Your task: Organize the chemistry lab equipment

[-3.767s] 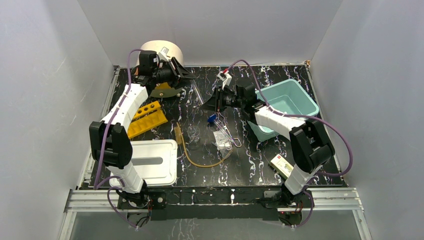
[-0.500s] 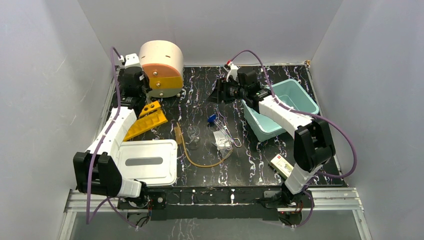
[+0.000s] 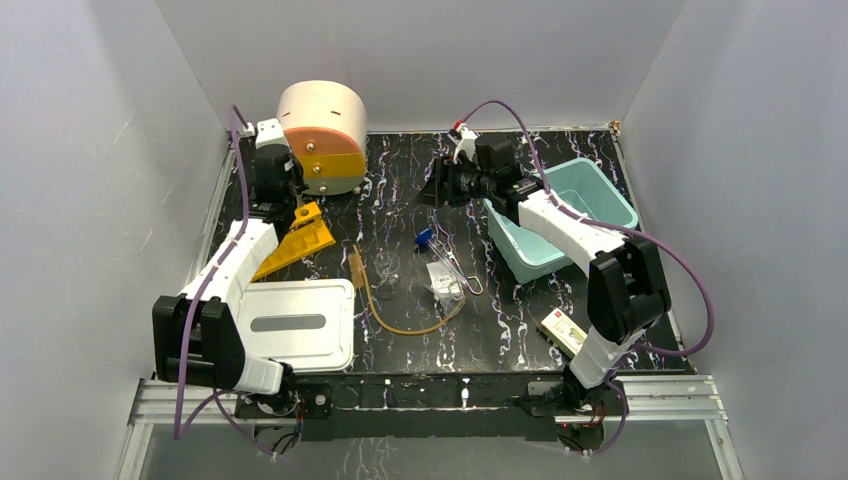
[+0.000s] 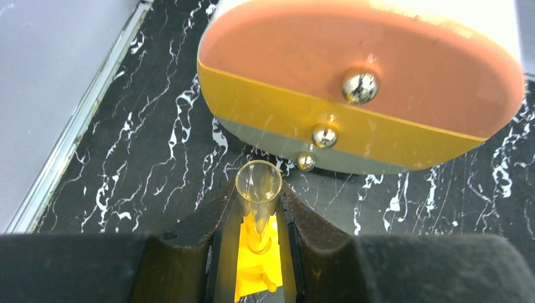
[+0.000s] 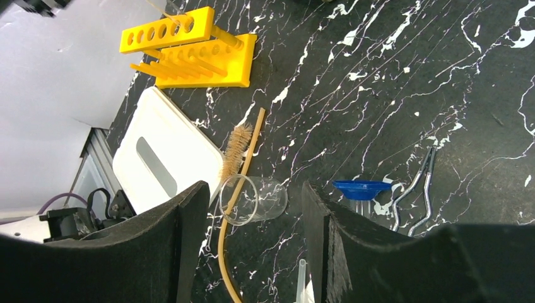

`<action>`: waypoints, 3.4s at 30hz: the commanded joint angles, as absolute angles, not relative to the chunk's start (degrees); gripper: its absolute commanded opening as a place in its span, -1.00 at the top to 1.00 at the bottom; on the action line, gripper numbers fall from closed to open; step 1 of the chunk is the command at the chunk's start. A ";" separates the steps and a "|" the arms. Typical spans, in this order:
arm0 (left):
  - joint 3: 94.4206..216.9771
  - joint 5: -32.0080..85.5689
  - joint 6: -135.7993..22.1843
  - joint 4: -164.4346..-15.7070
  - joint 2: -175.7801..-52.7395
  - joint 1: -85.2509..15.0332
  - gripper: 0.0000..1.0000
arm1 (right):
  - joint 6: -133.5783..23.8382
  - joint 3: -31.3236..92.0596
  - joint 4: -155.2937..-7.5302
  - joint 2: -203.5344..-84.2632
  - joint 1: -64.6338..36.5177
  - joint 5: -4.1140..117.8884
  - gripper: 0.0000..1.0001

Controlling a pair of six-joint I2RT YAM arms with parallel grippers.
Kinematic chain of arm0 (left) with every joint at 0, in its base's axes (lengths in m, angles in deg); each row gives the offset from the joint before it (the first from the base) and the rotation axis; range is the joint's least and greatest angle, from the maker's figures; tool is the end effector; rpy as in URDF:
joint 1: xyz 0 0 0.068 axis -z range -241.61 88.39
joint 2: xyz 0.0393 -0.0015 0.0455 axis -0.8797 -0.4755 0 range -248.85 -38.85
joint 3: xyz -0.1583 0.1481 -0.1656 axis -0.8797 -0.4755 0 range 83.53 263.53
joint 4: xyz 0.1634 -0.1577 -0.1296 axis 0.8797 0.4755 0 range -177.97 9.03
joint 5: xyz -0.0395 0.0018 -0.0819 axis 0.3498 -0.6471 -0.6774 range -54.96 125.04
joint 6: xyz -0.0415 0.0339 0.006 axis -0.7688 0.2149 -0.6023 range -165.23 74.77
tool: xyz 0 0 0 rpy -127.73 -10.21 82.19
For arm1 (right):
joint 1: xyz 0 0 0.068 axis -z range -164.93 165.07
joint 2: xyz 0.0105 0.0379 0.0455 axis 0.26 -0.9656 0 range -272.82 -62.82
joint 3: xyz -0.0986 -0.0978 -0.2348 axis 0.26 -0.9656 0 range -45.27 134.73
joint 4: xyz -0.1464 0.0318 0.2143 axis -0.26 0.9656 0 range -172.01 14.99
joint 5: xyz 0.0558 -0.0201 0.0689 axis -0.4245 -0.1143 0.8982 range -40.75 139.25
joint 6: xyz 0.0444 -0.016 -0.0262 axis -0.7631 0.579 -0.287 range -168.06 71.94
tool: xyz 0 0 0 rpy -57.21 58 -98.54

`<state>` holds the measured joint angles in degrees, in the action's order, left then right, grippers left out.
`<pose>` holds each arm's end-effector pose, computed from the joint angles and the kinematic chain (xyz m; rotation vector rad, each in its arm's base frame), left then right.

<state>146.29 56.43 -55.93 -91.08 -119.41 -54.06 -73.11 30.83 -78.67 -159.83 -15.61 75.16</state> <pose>0.3308 -0.0308 0.3290 -0.3103 1.7838 0.1148 0.3355 0.2170 0.3005 -0.4131 2.0726 1.0567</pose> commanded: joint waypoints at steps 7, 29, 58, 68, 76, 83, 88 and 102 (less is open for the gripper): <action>138.99 56.85 -56.18 -99.88 -117.50 -54.58 0.67 | -76.22 29.66 -84.22 -158.45 -12.04 81.05 -0.28; 128.67 60.72 -55.37 -111.11 -115.41 -54.58 0.62 | -80.04 27.87 -87.42 -156.73 -11.23 83.65 -0.28; 121.25 63.98 -52.63 -121.48 -112.74 -54.44 -0.24 | -79.87 31.90 -84.03 -159.58 -11.13 83.37 -0.28; 131.68 64.03 -58.73 -101.79 -107.58 -54.49 -0.74 | -78.76 31.59 -84.04 -159.17 -11.17 83.04 -0.29; 148.19 66.95 -62.37 -77.53 -102.62 -54.49 -0.83 | -77.41 34.66 -77.74 -159.11 -11.20 80.06 -0.35; 166.95 41.99 -66.17 -55.62 -107.86 -54.49 -0.94 | -75.87 36.05 -71.80 -157.43 -11.22 75.70 -0.33; 166.80 24.53 -69.72 -54.34 -105.74 -54.30 -0.97 | -75.33 36.66 -66.62 -155.64 -11.36 67.02 -0.33; 165.57 26.74 -69.82 -51.95 -106.00 -40.69 -0.93 | -77.90 39.21 -52.05 -157.35 -21.69 51.99 -0.26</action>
<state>163.54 21.81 -67.49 -55.32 -106.82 -41.20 -74.99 35.66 -56.90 -157.69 -17.12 58.00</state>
